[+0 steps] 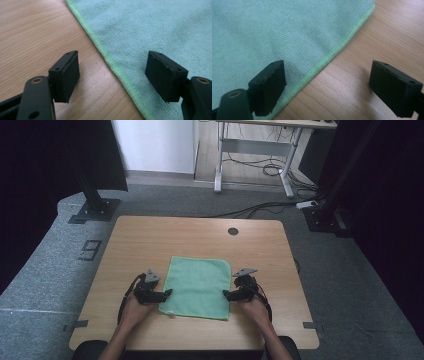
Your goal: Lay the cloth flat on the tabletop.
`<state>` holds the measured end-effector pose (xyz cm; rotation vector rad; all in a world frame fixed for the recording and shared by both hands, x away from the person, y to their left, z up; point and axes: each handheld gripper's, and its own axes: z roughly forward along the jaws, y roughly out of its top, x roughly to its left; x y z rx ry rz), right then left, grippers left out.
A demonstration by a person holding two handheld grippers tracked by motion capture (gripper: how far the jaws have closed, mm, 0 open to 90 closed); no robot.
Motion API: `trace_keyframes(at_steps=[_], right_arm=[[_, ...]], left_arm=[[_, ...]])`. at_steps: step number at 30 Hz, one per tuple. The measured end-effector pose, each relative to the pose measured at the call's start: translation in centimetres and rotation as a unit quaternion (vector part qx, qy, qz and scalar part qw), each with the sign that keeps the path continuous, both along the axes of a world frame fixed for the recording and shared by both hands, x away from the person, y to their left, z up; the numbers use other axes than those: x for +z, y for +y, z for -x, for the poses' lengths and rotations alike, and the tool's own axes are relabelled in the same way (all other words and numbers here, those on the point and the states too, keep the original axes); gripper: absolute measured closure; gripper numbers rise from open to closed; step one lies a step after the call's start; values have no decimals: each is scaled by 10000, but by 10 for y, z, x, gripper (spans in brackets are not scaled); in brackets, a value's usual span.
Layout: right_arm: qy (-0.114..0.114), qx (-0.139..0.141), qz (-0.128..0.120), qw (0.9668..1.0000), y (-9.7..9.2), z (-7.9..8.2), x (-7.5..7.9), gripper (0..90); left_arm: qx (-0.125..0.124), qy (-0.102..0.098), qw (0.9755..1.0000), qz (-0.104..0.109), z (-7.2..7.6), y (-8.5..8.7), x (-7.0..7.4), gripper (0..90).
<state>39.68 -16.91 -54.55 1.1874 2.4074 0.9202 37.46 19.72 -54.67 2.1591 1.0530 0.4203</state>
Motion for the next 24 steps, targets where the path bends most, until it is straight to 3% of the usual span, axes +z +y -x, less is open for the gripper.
trace_keyframes(at_steps=[11, 17, 24], right_arm=[[-62, -237, -52, 9997, -15, -2, -1, 147], [-82, -251, -78, 9996, -23, -4, -1, 161], [-136, -256, -122, 9995, -23, -3, -3, 159]], left_arm=[[-210, -30, 9998, -19, 4, -14, 0, 264], [-255, -196, 9993, -171, 5, -22, 0, 240], [-257, -113, 9995, -122, 2, -21, 0, 227]])
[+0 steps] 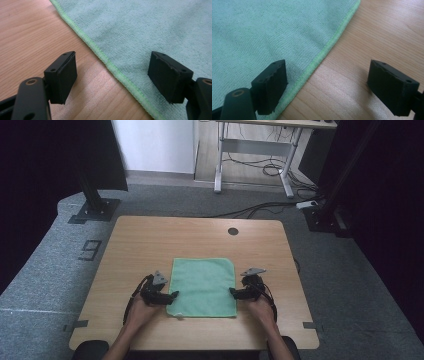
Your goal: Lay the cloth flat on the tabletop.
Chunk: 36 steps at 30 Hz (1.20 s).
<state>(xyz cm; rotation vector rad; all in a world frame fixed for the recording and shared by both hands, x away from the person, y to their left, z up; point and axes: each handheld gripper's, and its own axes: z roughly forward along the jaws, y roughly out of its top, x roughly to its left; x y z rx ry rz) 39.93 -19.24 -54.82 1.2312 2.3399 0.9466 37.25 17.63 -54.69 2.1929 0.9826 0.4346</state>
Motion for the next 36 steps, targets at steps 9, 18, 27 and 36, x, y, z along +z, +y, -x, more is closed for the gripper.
trace_keyframes(at_steps=[9, 18, 27, 36], right_arm=[[-10, 23, -15, 10000, 0, 0, 0, 157], [-206, 132, -389, 9989, -16, 6, 14, 139], [-17, -119, -278, 9995, -46, 14, 9, 0], [39, -450, -101, 9989, -66, 26, -5, 0]], left_arm=[[1, -14, 10000, 0, 0, 0, 0, 221], [32, -48, 9999, 116, 5, 13, 19, 195], [345, -12, 9994, 79, 18, 56, 21, 144], [458, 211, 9987, 118, 17, 68, 6, 115]])
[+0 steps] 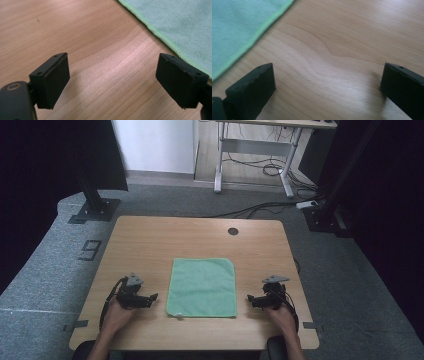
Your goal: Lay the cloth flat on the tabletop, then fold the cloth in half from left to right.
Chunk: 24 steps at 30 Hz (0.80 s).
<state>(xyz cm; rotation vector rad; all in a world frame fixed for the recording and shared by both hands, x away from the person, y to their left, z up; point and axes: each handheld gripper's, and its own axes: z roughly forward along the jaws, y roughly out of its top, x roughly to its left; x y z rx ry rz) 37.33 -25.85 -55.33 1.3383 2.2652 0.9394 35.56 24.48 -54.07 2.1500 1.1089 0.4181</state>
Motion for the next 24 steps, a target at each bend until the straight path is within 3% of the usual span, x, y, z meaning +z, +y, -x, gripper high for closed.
trace_keyframes(at_steps=[3, 6, 24], right_arm=[[-123, -46, 79, 9999, -1, -2, -2, 0], [-211, -67, 12, 9998, -3, -2, -4, 0], [-209, -82, 29, 9997, -3, -3, -4, 0]], left_arm=[[19, 80, 9999, -111, -2, 0, -6, 91], [53, 63, 9999, -89, -3, 2, -7, 59], [42, 102, 9998, -153, -5, 0, -8, 20]])
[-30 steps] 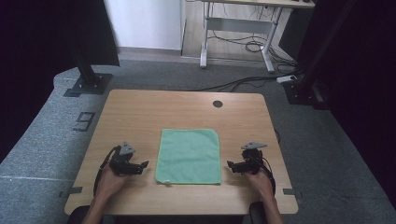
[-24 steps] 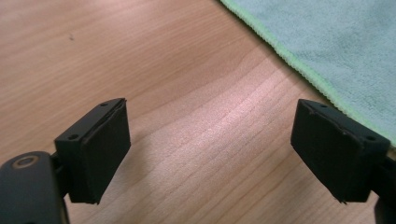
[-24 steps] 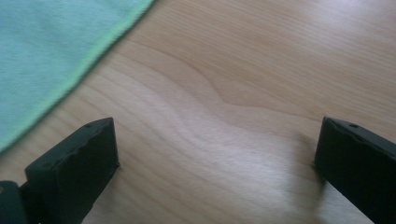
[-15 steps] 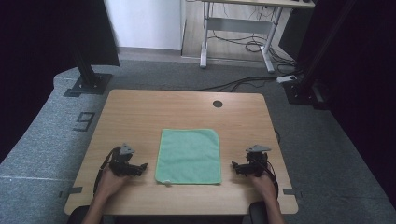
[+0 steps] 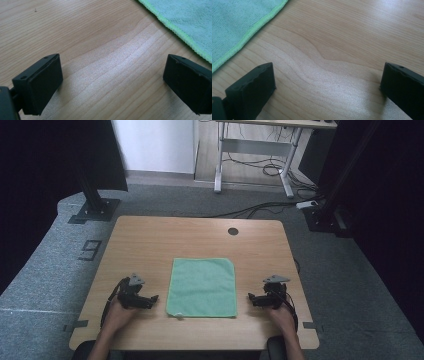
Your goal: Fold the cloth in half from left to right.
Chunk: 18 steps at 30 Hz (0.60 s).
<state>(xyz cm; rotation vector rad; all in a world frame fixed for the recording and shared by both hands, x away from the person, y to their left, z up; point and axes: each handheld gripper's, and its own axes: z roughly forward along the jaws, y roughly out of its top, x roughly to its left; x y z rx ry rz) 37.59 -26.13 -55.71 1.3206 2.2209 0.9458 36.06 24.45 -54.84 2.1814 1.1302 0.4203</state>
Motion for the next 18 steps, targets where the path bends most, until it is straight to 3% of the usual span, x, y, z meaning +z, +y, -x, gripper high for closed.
trace_keyframes(at_steps=[6, 11, 18], right_arm=[[40, 39, 0, 10000, -1, -1, 1, 0], [1, -9, -173, 9998, 0, 0, 3, 0], [-18, 187, -125, 9997, 15, 4, 7, 0]], left_arm=[[1, 0, 10000, 0, 0, 0, 0, 20], [1, -1, 10000, -1, 0, 0, 0, 20], [38, 2, 10000, -4, 1, 0, 0, 20]])
